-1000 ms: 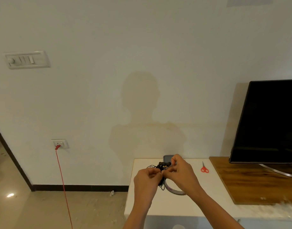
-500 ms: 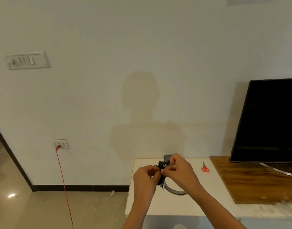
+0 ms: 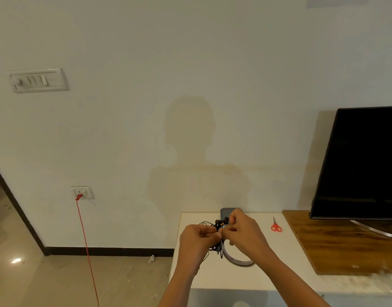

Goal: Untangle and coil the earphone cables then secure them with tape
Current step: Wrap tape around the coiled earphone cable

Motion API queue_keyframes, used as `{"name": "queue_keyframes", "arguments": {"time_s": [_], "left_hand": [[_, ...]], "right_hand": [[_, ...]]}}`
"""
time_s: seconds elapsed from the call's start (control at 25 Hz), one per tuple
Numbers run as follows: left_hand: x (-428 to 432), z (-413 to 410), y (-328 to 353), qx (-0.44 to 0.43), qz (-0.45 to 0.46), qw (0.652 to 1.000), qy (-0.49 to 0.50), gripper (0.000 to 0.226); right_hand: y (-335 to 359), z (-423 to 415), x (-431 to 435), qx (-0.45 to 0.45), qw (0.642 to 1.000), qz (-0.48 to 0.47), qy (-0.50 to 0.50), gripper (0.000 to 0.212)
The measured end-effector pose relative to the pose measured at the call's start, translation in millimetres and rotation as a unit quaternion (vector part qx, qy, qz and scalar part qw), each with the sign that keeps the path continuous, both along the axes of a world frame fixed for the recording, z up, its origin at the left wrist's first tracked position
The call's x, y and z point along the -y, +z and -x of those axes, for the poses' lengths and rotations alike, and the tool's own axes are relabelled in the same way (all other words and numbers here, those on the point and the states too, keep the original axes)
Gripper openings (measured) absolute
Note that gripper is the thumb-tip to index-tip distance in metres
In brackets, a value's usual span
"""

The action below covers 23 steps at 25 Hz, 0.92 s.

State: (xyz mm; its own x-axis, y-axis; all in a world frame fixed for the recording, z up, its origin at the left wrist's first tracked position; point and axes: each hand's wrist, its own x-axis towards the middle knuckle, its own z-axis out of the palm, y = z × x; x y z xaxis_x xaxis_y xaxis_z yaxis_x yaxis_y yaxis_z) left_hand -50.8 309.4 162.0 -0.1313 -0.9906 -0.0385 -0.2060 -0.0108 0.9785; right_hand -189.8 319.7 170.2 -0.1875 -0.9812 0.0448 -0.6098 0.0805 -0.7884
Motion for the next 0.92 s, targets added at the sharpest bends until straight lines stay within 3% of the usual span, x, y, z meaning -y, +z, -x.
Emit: {"name": "queue_keyframes", "arguments": {"time_s": [0.12,0.32,0.6,0.92], "left_hand": [[4,1,-2,0.022,0.002,0.999,0.023,0.015],[8,2,-6,-0.015,-0.023,0.998,0.056,0.014],[0,18,-12,-0.041,-0.01,0.992,0.12,0.022],[8,16,-22,-0.027,-0.055,0.993,0.096,0.019]], "right_hand": [[3,-5,-1,-0.006,1.0,0.018,0.013,0.024],[5,-3,-1,-0.049,0.997,0.034,0.053,0.02],[5,-10,-3,-0.159,0.984,0.019,0.076,0.02],[6,-10,-2,-0.272,0.953,0.031,0.128,0.027]]}}
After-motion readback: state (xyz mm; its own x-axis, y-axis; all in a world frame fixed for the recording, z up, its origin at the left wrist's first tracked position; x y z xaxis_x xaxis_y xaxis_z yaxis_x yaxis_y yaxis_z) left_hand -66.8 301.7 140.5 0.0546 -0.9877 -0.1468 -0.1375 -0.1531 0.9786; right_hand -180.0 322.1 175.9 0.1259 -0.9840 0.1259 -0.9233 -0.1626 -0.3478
